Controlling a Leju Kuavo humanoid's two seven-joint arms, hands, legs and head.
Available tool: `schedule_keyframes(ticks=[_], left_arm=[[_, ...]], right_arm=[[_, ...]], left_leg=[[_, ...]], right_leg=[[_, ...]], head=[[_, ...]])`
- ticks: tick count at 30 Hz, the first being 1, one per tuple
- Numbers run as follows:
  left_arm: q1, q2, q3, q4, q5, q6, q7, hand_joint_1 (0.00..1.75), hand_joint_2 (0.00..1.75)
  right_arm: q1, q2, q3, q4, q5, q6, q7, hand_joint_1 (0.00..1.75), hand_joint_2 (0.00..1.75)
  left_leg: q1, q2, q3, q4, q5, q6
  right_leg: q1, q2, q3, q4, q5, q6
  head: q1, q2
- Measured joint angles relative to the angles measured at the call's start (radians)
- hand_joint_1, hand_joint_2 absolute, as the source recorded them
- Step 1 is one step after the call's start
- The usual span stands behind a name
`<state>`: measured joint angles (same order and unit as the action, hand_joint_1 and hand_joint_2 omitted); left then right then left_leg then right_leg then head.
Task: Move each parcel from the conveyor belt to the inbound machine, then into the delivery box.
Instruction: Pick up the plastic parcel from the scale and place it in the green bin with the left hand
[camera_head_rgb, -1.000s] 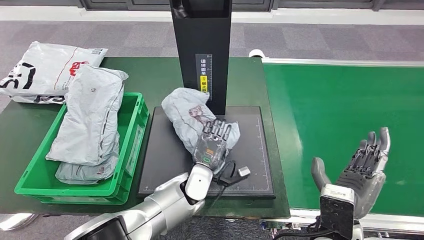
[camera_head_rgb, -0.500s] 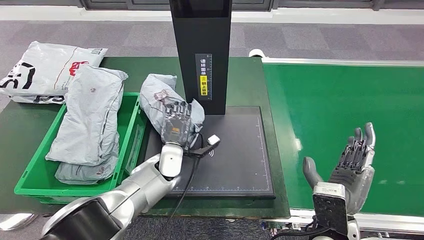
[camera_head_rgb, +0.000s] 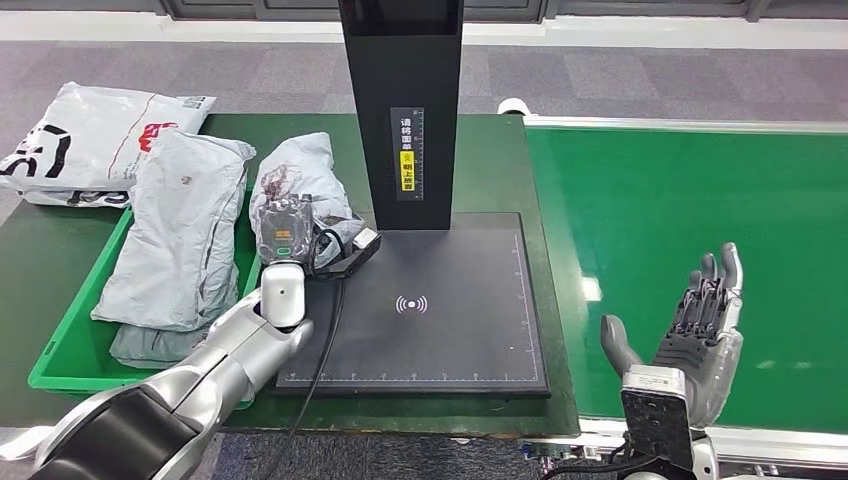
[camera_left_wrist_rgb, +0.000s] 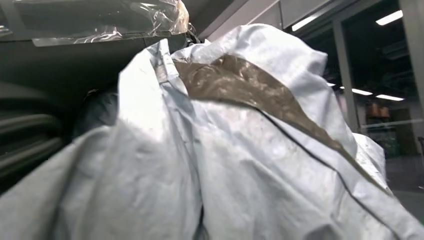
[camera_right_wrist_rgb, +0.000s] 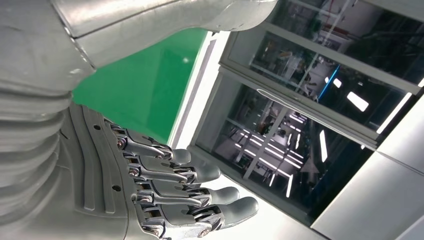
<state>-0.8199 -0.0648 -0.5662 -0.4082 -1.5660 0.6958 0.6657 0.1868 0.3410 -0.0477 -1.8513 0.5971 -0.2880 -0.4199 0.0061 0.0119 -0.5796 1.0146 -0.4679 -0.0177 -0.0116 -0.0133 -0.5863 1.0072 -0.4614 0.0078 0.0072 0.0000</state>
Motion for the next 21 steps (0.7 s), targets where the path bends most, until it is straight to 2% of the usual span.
schedule_keyframes(ticks=[6, 10, 18, 20, 21], left_arm=[[0.005, 0.012, 0.007, -0.023, 0.000, 0.000, 0.000, 1.75, 1.75], [0.028, 0.029, 0.008, -0.095, 0.000, 0.000, 0.000, 1.75, 1.75], [0.124, 0.088, 0.012, -0.414, 0.000, 0.000, -0.002, 1.75, 1.75], [0.181, 0.097, 0.032, -0.551, 0.000, 0.000, -0.032, 1.75, 1.75], [0.220, 0.092, 0.055, -0.634, 0.000, 0.001, -0.076, 1.75, 1.75]], right_arm=[[0.000, 0.000, 0.000, 0.000, -0.001, 0.000, -0.001, 0.00, 1.75], [0.001, 0.000, 0.000, 0.000, -0.001, 0.002, -0.002, 0.00, 1.75], [0.020, 0.000, 0.000, -0.003, -0.012, -0.011, -0.006, 0.00, 1.75], [0.024, 0.000, 0.000, -0.003, -0.013, -0.018, -0.005, 0.00, 1.75], [0.025, 0.000, 0.000, -0.003, -0.014, -0.022, -0.005, 0.00, 1.75]], left_leg=[[0.000, 0.000, 0.000, 0.000, 0.000, 0.000], [0.000, 0.000, 0.000, 0.000, 0.000, 0.000], [0.000, 0.000, -0.002, 0.000, 0.000, 0.000], [0.000, 0.001, -0.002, 0.000, -0.001, 0.000], [0.000, 0.001, -0.002, 0.000, -0.001, 0.000]], right_leg=[[0.000, 0.000, 0.000, 0.000, 0.000, 0.000], [0.000, 0.000, -0.001, 0.000, 0.000, 0.000], [0.000, 0.000, -0.002, 0.000, 0.000, 0.000], [0.000, 0.001, -0.003, 0.000, 0.000, 0.000], [-0.001, 0.001, -0.003, 0.000, -0.001, 0.000]], head=[[0.000, 0.000], [0.000, 0.000], [0.000, 0.000], [0.000, 0.000], [0.000, 0.000]])
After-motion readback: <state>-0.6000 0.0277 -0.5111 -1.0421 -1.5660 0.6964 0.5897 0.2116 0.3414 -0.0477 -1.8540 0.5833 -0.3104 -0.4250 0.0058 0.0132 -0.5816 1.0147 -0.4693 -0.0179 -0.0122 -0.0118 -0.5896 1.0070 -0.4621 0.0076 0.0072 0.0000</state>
